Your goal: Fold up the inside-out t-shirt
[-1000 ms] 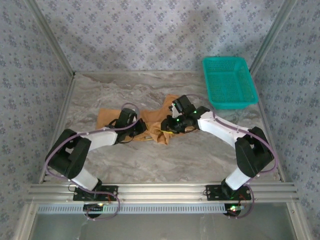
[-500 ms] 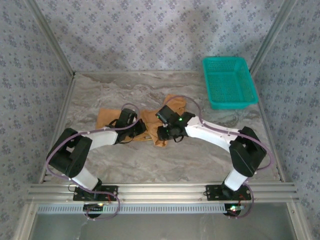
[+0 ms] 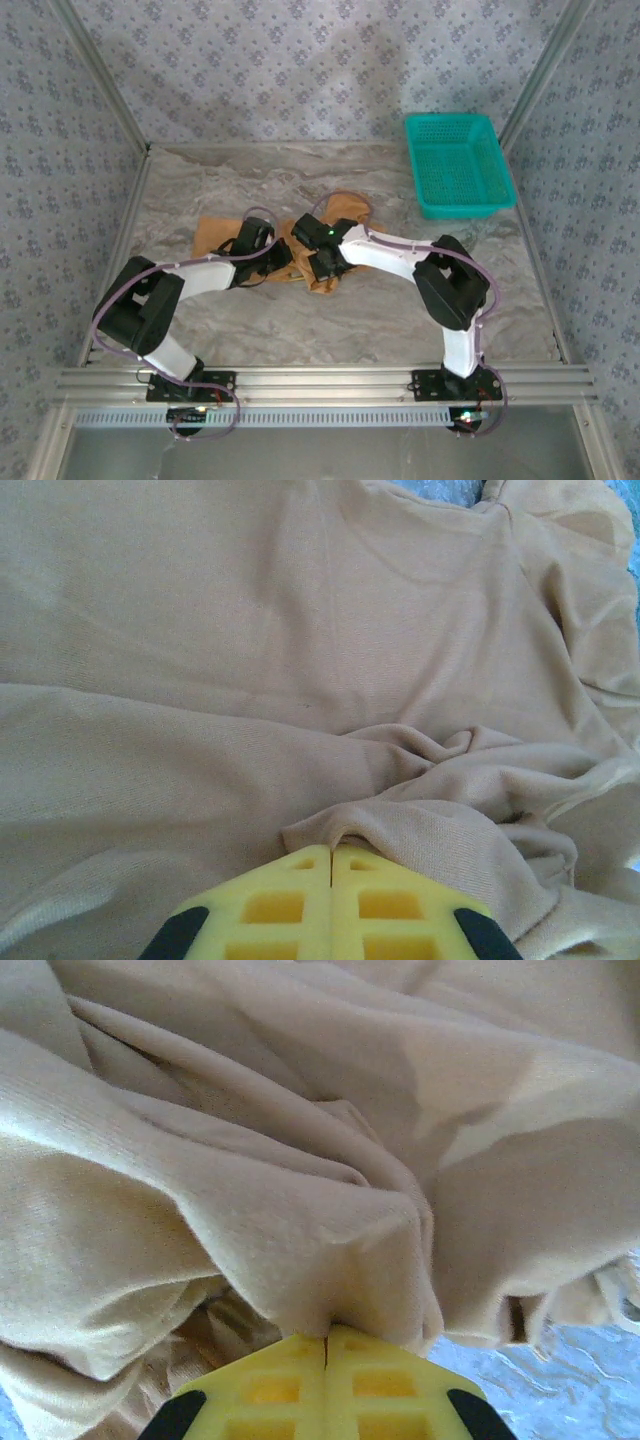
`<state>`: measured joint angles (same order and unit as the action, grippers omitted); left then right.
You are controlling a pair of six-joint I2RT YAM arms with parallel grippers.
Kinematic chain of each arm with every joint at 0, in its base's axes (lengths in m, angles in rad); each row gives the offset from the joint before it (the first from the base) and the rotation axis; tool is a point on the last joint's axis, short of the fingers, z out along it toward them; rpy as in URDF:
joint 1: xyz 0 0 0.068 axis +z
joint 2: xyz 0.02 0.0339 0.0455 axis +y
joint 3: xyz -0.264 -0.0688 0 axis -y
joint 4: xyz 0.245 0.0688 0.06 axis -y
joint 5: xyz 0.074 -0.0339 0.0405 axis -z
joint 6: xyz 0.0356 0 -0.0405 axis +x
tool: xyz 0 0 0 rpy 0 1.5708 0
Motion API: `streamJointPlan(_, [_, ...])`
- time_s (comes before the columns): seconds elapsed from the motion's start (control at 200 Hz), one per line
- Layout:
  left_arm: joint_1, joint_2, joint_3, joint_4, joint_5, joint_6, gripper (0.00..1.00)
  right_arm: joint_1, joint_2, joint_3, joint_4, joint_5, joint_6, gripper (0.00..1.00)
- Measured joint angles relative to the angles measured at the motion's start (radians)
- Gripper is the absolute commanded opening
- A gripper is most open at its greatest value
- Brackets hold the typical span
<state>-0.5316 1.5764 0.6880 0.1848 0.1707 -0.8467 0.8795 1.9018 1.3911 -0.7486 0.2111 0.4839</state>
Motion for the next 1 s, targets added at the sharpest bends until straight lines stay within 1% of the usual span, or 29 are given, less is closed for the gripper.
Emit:
streamJointPlan(0.125, [0.006, 0.000, -0.001, 0.000, 0.000, 0.000, 0.00, -0.003, -0.059, 0.003, -0.016, -0.016, -0.013, 0.00])
streamJointPlan(0.175, [0.009, 0.000, -0.001, 0.000, 0.000, 0.001, 0.00, -0.012, -0.119, -0.009, -0.004, -0.056, -0.023, 0.00])
streamJointPlan(0.23, [0.014, 0.000, 0.000, 0.000, 0.000, 0.001, 0.00, -0.037, -0.207, -0.045, 0.035, -0.134, -0.031, 0.00])
streamJointPlan(0.3, [0.015, 0.000, 0.000, 0.000, 0.001, 0.001, 0.00, -0.109, -0.342, -0.123, 0.112, -0.268, -0.033, 0.00])
streamJointPlan(0.39, [0.015, 0.000, 0.000, 0.001, 0.001, 0.001, 0.00, -0.226, -0.456, -0.219, 0.211, -0.424, -0.025, 0.00])
streamJointPlan(0.465, [0.014, 0.000, 0.000, 0.002, 0.013, 0.000, 0.00, -0.296, -0.477, -0.276, 0.264, -0.500, -0.020, 0.00])
streamJointPlan(0.56, [0.014, 0.000, 0.000, 0.002, 0.016, 0.000, 0.00, -0.312, -0.457, -0.333, 0.295, -0.544, -0.021, 0.00])
streamJointPlan(0.63, [0.008, 0.000, 0.000, 0.002, 0.015, -0.001, 0.00, -0.302, -0.425, -0.365, 0.311, -0.547, -0.022, 0.00])
streamJointPlan(0.7, [-0.001, 0.000, 0.000, 0.002, 0.015, -0.004, 0.00, -0.283, -0.379, -0.392, 0.322, -0.525, -0.026, 0.00])
streamJointPlan(0.804, [-0.020, 0.000, 0.004, 0.003, 0.015, -0.008, 0.00, -0.245, -0.300, -0.425, 0.315, -0.444, -0.024, 0.00])
streamJointPlan(0.884, [-0.029, 0.000, 0.005, 0.006, 0.016, -0.011, 0.00, -0.220, -0.282, -0.437, 0.293, -0.372, -0.012, 0.00])
streamJointPlan(0.999, [-0.032, 0.002, 0.005, 0.006, 0.016, -0.011, 0.00, -0.186, -0.319, -0.435, 0.263, -0.272, 0.017, 0.17])
